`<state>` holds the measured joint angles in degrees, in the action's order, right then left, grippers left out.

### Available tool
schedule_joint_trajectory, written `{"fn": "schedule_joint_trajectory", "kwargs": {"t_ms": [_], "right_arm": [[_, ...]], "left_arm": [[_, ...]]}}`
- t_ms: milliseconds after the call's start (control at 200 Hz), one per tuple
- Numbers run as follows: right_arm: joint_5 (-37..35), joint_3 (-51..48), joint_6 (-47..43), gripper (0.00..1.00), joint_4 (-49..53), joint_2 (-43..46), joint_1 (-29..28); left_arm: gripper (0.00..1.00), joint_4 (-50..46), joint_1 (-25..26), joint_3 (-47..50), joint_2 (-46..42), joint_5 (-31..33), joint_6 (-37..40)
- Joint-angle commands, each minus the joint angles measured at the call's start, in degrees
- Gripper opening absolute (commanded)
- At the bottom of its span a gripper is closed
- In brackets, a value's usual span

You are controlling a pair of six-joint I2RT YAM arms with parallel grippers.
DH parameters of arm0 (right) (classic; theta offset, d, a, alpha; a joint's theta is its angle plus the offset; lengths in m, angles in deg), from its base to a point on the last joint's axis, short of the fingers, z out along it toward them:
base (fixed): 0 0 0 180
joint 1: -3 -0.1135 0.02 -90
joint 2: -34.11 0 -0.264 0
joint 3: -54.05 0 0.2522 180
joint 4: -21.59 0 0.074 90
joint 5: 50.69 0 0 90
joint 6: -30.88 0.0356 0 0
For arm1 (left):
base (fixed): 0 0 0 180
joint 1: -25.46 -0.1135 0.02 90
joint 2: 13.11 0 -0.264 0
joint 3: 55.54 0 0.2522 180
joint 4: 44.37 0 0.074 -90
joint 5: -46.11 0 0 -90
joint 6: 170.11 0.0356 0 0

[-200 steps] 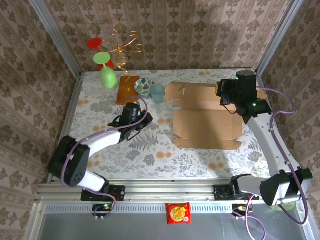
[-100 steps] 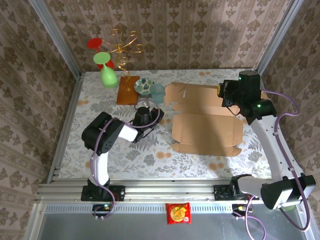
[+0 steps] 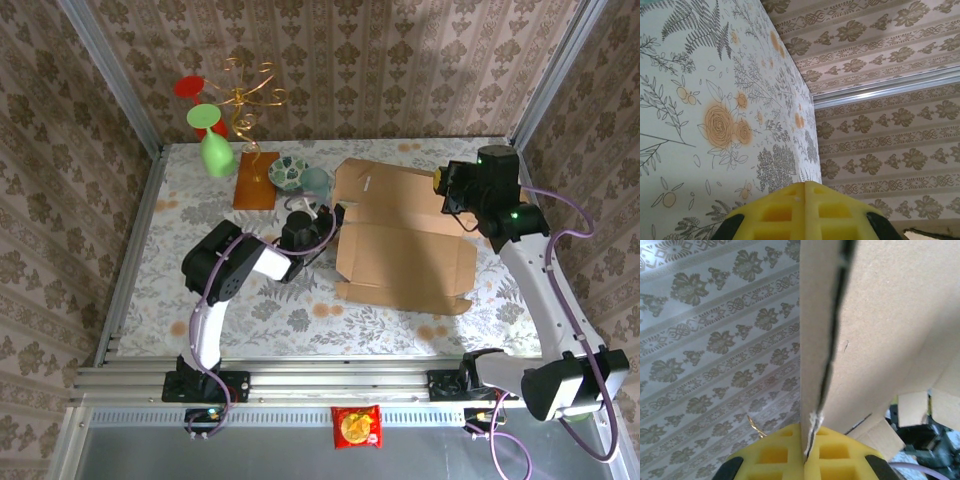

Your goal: Fold the paper box

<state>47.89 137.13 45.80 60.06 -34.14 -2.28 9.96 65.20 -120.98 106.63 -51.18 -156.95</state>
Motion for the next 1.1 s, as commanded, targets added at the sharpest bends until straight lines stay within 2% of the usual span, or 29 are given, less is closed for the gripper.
{"fn": "schedule_joint_trajectory", "kwargs": {"t_ms": [0,155,260,390,530,760,885,1095], "right_arm": [[0.04,-2.13,2.04,0.0,-6.5,-0.69,0.27],[-0.9,-3.53,2.33,0.0,-8.72,-1.27,0.27],[-2.2,-5.15,2.39,0.0,-11.1,-1.49,0.27],[-2.75,-7.41,2.31,0.0,-15.6,-2.53,0.22],[-2.68,-9.25,1.77,0.0,-18.27,-3.64,-0.3],[-3.61,-12.07,1.8,0.0,-19.39,-3.82,-0.91],[-3.92,-12.93,1.75,0.0,-20.36,-4.33,-0.88],[-5.15,-13.88,2.52,0.0,-24.39,-5.8,-1.13]], "left_arm": [[0.05,4.41,0.51,1.9,-3.08,1.13,-0.11],[0.05,0.46,1.43,4.1,-6.51,1.49,2.62],[0.07,-2.88,2.58,6.67,-9.86,4.03,5.3],[0.12,-6.26,3.08,10.02,-13.77,6.67,8.81],[0.17,-4.47,2.97,11.0,-13.13,6.16,9.23],[0.17,-4.15,3.67,10.53,-12.23,6.14,10.06],[0.18,-8.42,4.33,10.88,-14.94,7.35,13.21],[0.28,-17.69,7.08,9.85,-18.03,11.21,18.87]]}}
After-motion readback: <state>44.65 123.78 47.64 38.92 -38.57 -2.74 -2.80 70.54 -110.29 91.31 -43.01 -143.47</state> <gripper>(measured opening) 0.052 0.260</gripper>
